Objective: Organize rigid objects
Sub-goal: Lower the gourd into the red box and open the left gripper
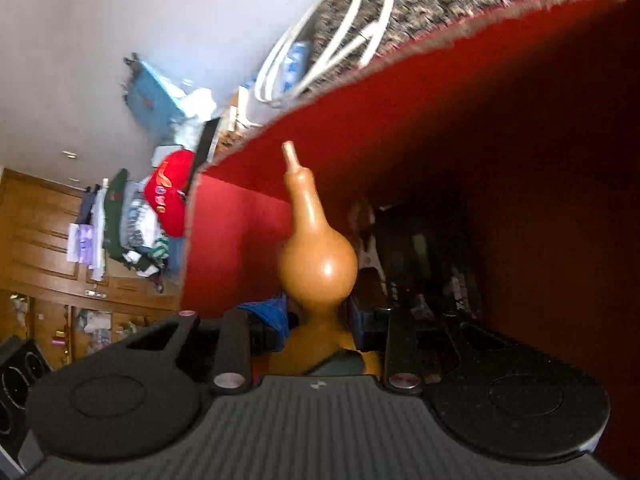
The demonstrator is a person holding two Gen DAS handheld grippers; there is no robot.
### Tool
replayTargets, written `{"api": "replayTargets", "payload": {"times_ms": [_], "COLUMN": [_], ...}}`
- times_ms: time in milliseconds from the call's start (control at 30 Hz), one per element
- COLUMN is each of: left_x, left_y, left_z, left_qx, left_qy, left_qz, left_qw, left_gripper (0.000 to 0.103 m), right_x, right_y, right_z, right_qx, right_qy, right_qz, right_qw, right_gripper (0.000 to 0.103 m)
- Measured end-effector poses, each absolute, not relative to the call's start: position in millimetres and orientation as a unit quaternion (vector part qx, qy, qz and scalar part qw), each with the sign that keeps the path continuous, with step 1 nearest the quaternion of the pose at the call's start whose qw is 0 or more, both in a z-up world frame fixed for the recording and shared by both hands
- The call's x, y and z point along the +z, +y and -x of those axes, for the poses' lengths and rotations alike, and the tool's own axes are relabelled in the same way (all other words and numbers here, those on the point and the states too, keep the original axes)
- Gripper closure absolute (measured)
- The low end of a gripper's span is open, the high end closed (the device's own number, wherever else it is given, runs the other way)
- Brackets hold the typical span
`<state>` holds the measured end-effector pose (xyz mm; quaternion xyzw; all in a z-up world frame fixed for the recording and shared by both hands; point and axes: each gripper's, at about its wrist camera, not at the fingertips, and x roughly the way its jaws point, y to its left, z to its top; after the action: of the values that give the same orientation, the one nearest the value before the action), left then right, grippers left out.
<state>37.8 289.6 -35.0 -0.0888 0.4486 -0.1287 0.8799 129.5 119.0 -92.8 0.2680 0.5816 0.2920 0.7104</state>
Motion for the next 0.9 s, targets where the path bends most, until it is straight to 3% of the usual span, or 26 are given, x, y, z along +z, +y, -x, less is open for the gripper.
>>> {"api": "replayTargets", "payload": {"times_ms": [367,900], "left_x": [-48,-32], "left_y": [299,282], "left_z": [-46,-34], "left_qx": [-0.080,-0.032], "left_qy": [0.464,0.453], "left_qz": [0.077,0.029], "left_qw": [0.879,0.890], "left_gripper": [0.041,0.038], "right_x": [-93,-78], "right_y": [106,91], "right_z": [-127,-114], "right_qx": [0.273,0.265], "right_qy": [0.571,0.529], "right_qz": [-0.294,-0.305], "right_qw": [0.716,0.746], "right_gripper": [0.085,0.086]}}
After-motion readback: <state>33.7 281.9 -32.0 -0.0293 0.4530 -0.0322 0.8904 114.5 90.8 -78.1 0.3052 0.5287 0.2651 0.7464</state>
